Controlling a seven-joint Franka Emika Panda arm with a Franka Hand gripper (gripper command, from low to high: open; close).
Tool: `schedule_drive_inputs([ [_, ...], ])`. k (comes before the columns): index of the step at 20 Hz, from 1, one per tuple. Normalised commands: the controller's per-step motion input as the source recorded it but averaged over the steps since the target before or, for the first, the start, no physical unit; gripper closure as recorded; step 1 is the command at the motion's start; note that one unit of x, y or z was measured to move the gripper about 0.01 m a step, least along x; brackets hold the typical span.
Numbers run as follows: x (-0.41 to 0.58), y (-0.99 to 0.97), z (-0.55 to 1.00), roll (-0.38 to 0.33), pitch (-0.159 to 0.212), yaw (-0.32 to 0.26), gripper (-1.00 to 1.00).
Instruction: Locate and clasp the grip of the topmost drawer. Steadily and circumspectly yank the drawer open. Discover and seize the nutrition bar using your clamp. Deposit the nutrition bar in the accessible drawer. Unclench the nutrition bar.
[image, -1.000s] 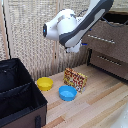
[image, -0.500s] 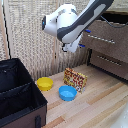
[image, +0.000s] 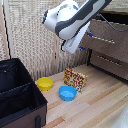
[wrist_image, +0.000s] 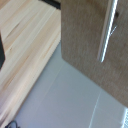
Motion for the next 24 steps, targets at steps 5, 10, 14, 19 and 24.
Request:
schedule_drive_inputs([
  [5, 0.006, 0.12, 0.14, 0.294, 0.000, -0.261, -1.00],
  [10, 0.174, -0.03, 0.08, 0.339, 0.000, -0.168, -1.00],
  [14, 0.419, -0.33, 0.02, 0.370, 0.000, -0.029, -1.00],
  [19, 0.511, -0.50, 0.00, 0.342, 0.000, 0.012, -1.00],
  [24, 0.435, -0.15, -0.12, 0.365, -0.040, 0.016, -1.00],
])
